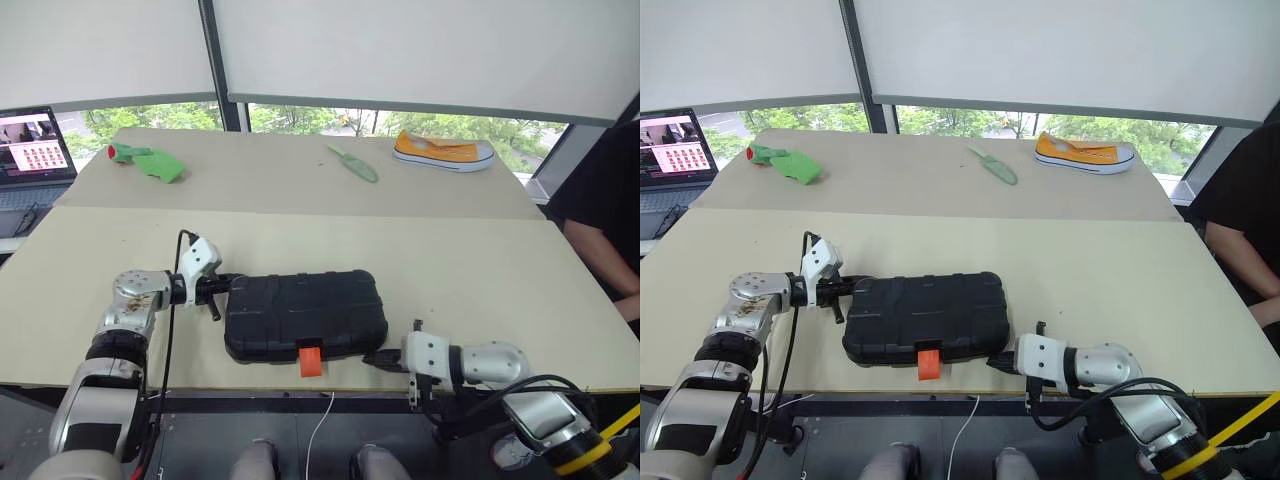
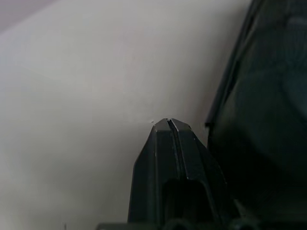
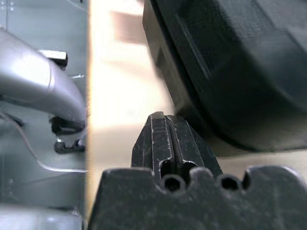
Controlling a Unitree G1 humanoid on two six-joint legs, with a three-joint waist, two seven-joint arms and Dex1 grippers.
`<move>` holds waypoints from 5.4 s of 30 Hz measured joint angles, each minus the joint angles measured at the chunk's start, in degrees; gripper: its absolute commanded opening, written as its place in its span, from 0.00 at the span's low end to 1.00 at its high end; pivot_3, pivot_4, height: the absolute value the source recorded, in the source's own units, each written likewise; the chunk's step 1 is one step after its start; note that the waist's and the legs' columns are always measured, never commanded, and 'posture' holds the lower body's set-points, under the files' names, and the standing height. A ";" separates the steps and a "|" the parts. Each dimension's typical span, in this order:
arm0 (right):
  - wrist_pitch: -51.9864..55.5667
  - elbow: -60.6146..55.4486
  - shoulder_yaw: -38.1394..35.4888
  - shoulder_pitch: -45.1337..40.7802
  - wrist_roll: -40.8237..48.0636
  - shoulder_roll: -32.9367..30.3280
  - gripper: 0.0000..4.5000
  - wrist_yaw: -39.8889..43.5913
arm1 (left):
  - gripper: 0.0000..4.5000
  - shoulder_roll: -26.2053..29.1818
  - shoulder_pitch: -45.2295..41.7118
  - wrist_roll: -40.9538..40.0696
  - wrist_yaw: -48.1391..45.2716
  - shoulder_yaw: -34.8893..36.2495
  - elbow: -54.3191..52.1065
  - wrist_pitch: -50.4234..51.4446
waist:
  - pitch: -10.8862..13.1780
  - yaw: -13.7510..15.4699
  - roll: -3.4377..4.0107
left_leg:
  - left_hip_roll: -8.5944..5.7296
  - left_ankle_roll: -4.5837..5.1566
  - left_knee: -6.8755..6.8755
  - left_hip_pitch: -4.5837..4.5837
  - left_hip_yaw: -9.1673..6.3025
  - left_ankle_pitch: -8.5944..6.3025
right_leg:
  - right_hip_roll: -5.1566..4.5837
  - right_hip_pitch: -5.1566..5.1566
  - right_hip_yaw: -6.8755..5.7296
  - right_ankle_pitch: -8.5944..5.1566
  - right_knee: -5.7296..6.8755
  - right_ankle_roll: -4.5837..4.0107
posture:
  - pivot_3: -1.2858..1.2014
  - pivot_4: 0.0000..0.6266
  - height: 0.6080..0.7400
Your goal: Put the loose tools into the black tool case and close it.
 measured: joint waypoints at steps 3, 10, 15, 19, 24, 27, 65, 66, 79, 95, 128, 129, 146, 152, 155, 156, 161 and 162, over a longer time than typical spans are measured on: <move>0.33 9.00 -0.66 -6.16 -1.95 7.08 0.00 -4.78 | 0.01 0.81 3.07 -1.19 -0.34 1.60 -1.87 1.98 | 0.01 -0.37 -0.01 | 0.01 -0.01 0.02 -0.02 0.02 0.01 | -0.02 -0.05 0.02 0.09 0.05 -0.10 | 0.52 0.24 1.00; -3.67 18.28 -4.02 -12.61 -3.48 8.33 0.00 -6.70 | 0.01 2.15 7.05 -6.44 1.45 7.68 -6.59 9.09 | 0.03 0.31 -0.03 | -0.01 0.00 0.00 -0.16 0.00 0.00 | -0.04 -0.10 -0.05 0.09 0.03 -0.11 | 0.52 0.24 1.00; -7.73 19.03 -7.28 -9.36 0.15 6.93 0.00 -2.21 | 0.01 5.65 6.79 -12.53 -4.02 9.48 -17.71 18.19 | 0.04 0.79 -0.04 | -0.06 0.00 0.00 -0.17 0.00 0.00 | -0.11 -0.03 -0.06 0.07 -0.01 -0.08 | 0.52 0.24 1.00; -8.56 14.02 -9.42 -4.82 8.11 7.60 0.00 2.63 | 0.01 2.58 6.80 -17.87 -4.30 6.07 -32.41 30.78 | 0.04 0.97 -0.03 | -0.05 0.00 0.04 -0.14 -0.01 0.01 | -0.09 0.00 -0.02 0.08 0.01 -0.07 | 0.52 0.24 1.00; -5.91 5.69 -9.69 -3.56 11.74 9.29 0.00 3.58 | 0.01 -3.82 6.50 -12.43 2.15 -4.10 -38.35 32.39 | 0.03 0.65 -0.03 | -0.01 0.00 0.06 -0.04 -0.04 0.01 | 0.03 0.04 0.03 0.08 0.04 -0.07 | 0.52 0.24 1.00; -4.81 4.36 -7.60 -3.77 10.80 11.27 0.00 3.43 | 0.01 -4.00 5.19 -7.64 4.89 -8.62 -38.60 30.51 | -0.14 0.43 0.23 | -0.02 0.00 0.02 0.25 -0.06 0.00 | 0.04 0.29 0.05 0.03 0.01 -0.05 | 0.52 0.24 1.00; 0.91 15.07 -3.19 -6.08 4.40 23.77 0.00 1.04 | 0.01 -4.43 5.85 -5.55 8.39 -8.81 -35.55 27.45 | -0.81 -0.55 0.65 | -0.02 -0.09 -0.41 1.06 -0.02 -0.06 | -0.04 0.81 0.05 -0.48 -0.03 -0.26 | 0.52 0.24 1.00; -0.27 15.07 -3.20 -6.10 4.04 23.81 0.00 0.69 | 0.01 -4.42 5.95 -5.53 8.57 -8.80 -35.55 27.45 | -0.81 -0.56 0.66 | -0.02 -0.09 -0.41 1.07 -0.02 -0.06 | -0.04 0.81 0.05 -0.49 -0.03 -0.26 | 0.52 0.24 1.00; -0.80 10.33 -5.90 -6.41 6.65 21.94 0.00 -0.23 | 0.01 -4.29 6.44 -5.53 6.56 -9.21 -36.31 27.20 | -1.10 -0.20 0.64 | -0.11 -0.06 -0.88 1.15 -0.01 -0.05 | -0.11 0.83 0.05 -0.58 -0.13 -0.06 | 0.52 0.24 1.00; 37.07 -6.57 -5.44 0.60 9.85 24.55 0.58 -17.69 | 0.00 -3.85 6.72 -5.53 6.55 -9.13 -36.49 27.18 | -1.17 -0.16 0.61 | -0.10 -0.22 -0.98 1.19 -0.03 -0.14 | -0.15 0.79 0.03 -0.87 -0.13 -0.49 | 0.52 0.24 1.00; 46.45 -9.80 -1.51 -1.29 9.51 27.68 0.19 -24.46 | 0.00 -3.03 7.89 -5.54 6.94 -9.04 -38.61 27.42 | -1.19 -0.33 0.57 | -0.08 -0.52 -1.15 1.16 -0.05 -0.34 | -0.15 0.65 -0.02 -0.91 -0.38 -0.50 | 0.52 0.24 1.00; 46.41 -9.81 -1.37 -1.29 9.49 27.82 0.19 -24.63 | 0.00 -2.98 7.89 -5.54 6.94 -9.03 -38.61 27.42 | -1.19 -0.35 0.57 | -0.08 -0.52 -1.15 1.16 -0.05 -0.34 | -0.15 0.62 -0.01 -0.91 -0.38 -0.50 | 0.52 0.24 1.00; 47.82 -11.69 -1.24 -0.91 9.21 28.40 0.66 -27.96 | 0.00 -2.22 8.00 -5.56 6.59 -9.03 -39.07 27.66 | -1.18 -0.50 0.57 | -0.05 -0.57 -1.19 1.10 -0.04 -0.37 | -0.17 0.35 -0.02 -0.91 -0.39 -0.52 | 0.52 0.24 1.00; 46.90 -11.39 -1.01 -0.85 8.36 28.70 0.66 -28.02 | 0.00 -1.95 8.16 -5.57 6.63 -8.95 -39.46 27.75 | -1.18 -0.58 0.56 | -0.04 -0.58 -1.21 1.05 -0.03 -0.38 | -0.16 0.22 -0.01 -0.90 -0.38 -0.54 | 0.52 0.24 1.00; 45.62 -10.73 -0.79 -0.85 7.52 28.80 0.61 -28.02 | 0.00 -1.92 8.15 -5.57 6.73 -8.94 -39.46 27.78 | -1.17 -0.59 0.55 | -0.04 -0.59 -1.21 1.03 -0.03 -0.38 | -0.16 0.17 -0.01 -0.89 -0.37 -0.55 | 0.52 0.24 1.00; 45.33 -10.59 -0.73 -0.85 7.41 28.81 0.54 -28.01 | 0.00 -1.92 8.15 -5.57 6.74 -8.93 -39.46 27.78 | -1.17 -0.60 0.54 | -0.04 -0.59 -1.21 1.03 -0.03 -0.38 | -0.16 0.17 -0.01 -0.89 -0.37 -0.55 | 0.52 0.24 1.00; 43.96 -10.10 -0.53 -0.12 6.74 29.73 0.22 -28.25 | 0.00 -1.92 8.03 -5.59 6.70 -8.92 -39.46 27.78 | -1.16 -0.52 0.55 | -0.04 -0.59 -1.21 0.93 -0.02 -0.38 | -0.16 0.07 -0.01 -0.88 -0.36 -0.57 | 0.52 0.24 1.00; 43.91 -10.10 -0.37 -0.04 6.74 29.93 0.15 -28.15 | 0.00 -1.92 8.02 -5.59 6.71 -8.92 -39.46 27.78 | -1.16 -0.52 0.55 | -0.04 -0.59 -1.21 0.92 -0.02 -0.38 | -0.16 0.06 -0.01 -0.88 -0.36 -0.57 | 0.52 0.24 1.00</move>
